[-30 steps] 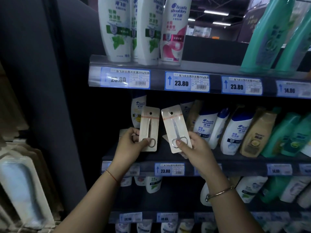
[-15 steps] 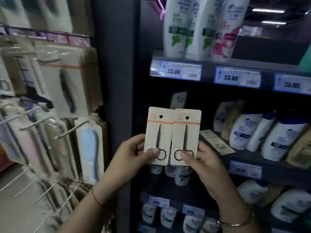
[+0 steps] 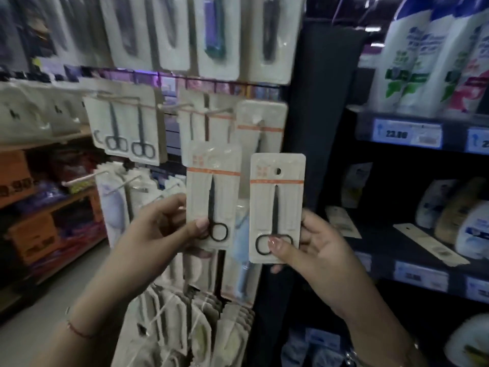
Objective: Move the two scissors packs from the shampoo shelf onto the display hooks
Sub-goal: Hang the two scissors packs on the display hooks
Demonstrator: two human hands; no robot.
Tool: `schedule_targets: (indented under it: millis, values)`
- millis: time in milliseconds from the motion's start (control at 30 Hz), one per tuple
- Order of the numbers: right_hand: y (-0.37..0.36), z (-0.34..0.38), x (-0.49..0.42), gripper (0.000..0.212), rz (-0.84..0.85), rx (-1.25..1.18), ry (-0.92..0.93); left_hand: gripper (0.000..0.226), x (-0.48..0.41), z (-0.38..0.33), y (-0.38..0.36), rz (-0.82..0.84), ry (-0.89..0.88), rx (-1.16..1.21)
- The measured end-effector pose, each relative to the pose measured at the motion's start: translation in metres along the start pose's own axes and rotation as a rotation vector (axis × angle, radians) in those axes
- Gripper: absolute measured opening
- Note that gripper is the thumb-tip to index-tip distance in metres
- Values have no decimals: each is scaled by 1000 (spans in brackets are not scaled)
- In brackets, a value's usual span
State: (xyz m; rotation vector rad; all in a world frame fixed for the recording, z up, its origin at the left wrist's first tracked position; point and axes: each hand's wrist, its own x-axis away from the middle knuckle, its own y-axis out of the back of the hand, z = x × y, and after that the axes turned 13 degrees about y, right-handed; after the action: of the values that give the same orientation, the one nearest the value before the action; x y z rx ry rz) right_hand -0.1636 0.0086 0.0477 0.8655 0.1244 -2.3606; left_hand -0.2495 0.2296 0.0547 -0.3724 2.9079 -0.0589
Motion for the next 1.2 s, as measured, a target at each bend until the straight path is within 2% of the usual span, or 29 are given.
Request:
schedule_targets:
  millis: [333,600,733,867,1200]
  values:
    - [-145,-2,-70,28,-45,7,80,29,-21,-32,154,43,-79,-60]
    - [-203,-4,-109,25,-75,44,116,27,-33,-44,224,89,-161,-122]
    - [-209,-9,-127,24,-101,52,104,29,-50,-44,245,67,-164,-116]
    - [-215,-14,-138,22,-116,52,100,27,-68,-42,253,129,-126,-61]
    - [-221,-25,-149,17,-148,49,107,27,-84,-38,253,159,-131,5]
